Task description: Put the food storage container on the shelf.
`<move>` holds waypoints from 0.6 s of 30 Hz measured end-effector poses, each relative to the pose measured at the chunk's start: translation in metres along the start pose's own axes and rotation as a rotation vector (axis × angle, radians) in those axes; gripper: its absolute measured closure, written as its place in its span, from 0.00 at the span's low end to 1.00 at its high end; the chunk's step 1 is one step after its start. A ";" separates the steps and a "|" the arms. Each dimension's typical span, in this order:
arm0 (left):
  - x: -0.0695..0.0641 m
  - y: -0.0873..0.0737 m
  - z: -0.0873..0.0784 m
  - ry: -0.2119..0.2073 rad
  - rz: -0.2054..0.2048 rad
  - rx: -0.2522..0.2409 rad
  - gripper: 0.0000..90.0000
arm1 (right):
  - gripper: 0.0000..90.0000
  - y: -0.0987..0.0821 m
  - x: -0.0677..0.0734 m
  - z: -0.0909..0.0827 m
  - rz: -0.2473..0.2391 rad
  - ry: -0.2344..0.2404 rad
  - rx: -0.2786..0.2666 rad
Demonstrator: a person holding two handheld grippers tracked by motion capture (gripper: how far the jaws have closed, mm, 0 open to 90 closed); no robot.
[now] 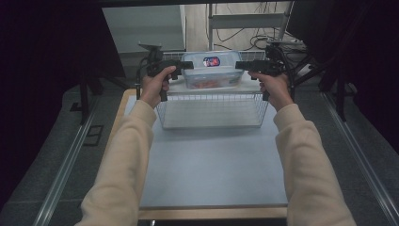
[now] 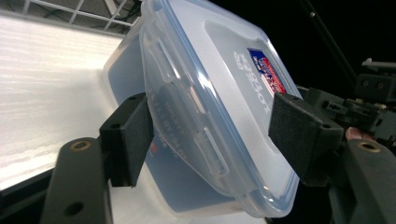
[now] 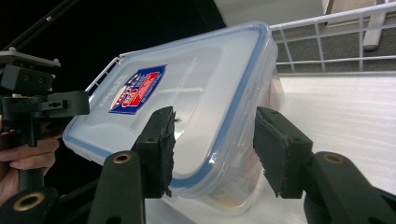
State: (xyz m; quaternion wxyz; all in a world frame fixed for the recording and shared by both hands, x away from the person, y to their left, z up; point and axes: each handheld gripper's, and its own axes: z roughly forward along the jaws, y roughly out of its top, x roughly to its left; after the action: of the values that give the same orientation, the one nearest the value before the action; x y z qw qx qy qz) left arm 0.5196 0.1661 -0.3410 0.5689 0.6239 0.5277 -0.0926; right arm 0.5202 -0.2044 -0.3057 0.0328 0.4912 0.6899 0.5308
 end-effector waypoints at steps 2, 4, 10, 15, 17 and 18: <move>0.000 0.000 0.001 0.006 0.005 -0.008 0.33 | 0.54 0.000 0.000 -0.001 -0.008 -0.001 -0.007; -0.002 0.000 0.002 0.034 0.020 -0.015 0.30 | 0.52 -0.001 0.001 -0.001 -0.017 -0.004 -0.012; -0.015 0.000 -0.014 0.082 0.069 -0.091 0.18 | 0.45 -0.007 0.006 -0.014 -0.068 -0.017 -0.074; -0.036 -0.011 -0.032 0.078 0.136 -0.107 0.17 | 0.39 -0.020 0.013 -0.033 -0.156 -0.002 -0.087; -0.047 -0.022 -0.042 0.086 0.179 -0.098 0.17 | 0.36 -0.029 0.016 -0.041 -0.193 0.002 -0.086; -0.052 -0.029 -0.048 0.080 0.203 -0.098 0.17 | 0.35 -0.034 0.017 -0.045 -0.206 0.005 -0.083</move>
State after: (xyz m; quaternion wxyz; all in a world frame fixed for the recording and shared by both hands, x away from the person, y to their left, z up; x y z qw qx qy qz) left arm 0.4523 0.1704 -0.3051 0.5837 0.6488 0.4879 0.0162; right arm 0.4636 -0.2221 -0.3038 0.1057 0.4147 0.7143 0.5538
